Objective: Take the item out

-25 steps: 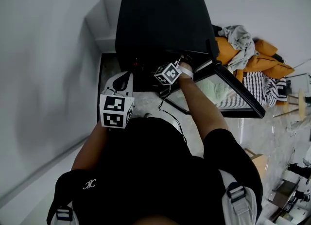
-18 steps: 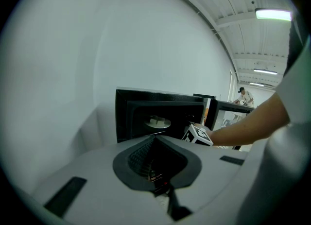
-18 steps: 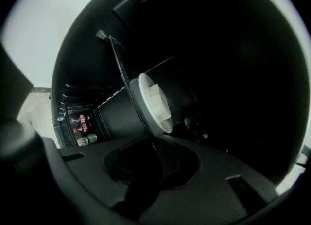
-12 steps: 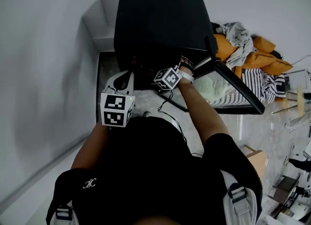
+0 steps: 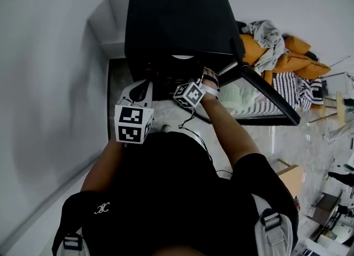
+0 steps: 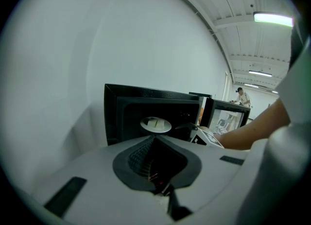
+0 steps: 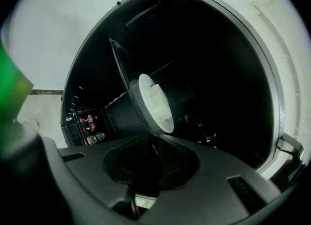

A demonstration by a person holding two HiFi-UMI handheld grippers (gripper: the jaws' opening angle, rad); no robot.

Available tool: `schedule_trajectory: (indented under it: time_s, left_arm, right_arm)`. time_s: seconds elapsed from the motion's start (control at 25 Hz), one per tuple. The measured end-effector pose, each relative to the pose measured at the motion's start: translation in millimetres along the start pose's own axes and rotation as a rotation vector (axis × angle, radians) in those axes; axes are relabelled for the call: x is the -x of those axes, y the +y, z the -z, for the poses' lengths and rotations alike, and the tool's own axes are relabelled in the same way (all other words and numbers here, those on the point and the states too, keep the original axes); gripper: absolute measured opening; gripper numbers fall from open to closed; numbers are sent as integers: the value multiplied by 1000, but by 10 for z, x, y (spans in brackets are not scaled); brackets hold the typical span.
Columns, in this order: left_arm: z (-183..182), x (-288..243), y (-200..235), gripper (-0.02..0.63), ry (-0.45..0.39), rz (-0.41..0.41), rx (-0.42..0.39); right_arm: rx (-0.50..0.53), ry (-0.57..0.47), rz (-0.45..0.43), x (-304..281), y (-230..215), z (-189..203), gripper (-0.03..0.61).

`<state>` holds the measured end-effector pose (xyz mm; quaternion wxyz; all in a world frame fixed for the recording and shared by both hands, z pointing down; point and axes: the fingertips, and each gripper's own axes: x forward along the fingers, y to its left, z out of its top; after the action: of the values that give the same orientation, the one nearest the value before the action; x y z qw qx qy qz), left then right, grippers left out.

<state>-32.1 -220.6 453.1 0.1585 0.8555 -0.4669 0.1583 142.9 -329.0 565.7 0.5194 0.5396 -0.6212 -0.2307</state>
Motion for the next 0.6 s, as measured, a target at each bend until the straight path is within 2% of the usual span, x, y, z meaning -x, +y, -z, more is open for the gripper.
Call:
schedule_trajectory:
  time_s: [0.6]
  left_arm:
    - [38, -57, 3, 1, 14, 20, 2]
  right_arm:
    - [-34, 5, -9, 296, 91, 70, 74]
